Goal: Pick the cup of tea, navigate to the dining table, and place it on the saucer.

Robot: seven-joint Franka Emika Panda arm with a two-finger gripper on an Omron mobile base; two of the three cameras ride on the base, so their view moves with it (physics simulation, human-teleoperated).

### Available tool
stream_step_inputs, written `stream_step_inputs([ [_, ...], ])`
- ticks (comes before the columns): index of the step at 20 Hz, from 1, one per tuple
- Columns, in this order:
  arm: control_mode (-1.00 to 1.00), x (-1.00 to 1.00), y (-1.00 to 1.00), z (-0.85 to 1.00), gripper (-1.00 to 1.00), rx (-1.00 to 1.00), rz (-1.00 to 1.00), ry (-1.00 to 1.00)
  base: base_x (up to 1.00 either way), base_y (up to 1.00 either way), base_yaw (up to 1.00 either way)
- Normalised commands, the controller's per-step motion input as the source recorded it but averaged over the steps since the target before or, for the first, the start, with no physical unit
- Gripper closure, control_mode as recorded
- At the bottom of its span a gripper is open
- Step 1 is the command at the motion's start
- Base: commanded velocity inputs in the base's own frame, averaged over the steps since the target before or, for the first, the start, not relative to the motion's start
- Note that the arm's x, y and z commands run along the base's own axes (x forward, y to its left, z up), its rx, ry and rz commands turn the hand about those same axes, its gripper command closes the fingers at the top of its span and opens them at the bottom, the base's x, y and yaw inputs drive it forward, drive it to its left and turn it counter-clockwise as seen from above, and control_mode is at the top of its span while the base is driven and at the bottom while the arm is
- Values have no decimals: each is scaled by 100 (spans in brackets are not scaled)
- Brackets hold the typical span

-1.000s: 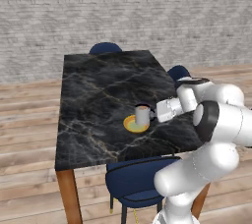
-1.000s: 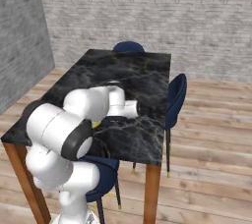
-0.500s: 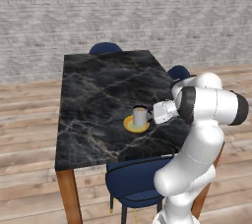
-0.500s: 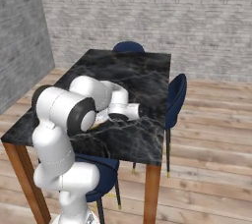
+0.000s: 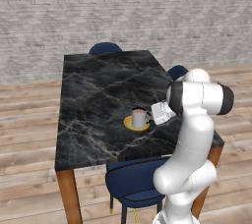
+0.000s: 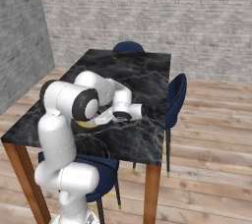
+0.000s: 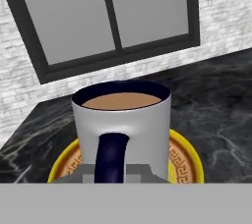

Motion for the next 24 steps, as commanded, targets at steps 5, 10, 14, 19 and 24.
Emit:
stream_step_inputs([
  [5,-100,33,8,-19,100,0,4,0,0,0,0],
  [10,-100,9,15,-22,-100,0,4,0,0,0,0],
  [14,-100,0,21,-25,-100,-3,2,0,0,0,0],
  [19,-100,0,9,-15,-100,-1,0,0,0,0,0],
  [24,-100,0,0,0,-100,0,0,0,0,0,0],
])
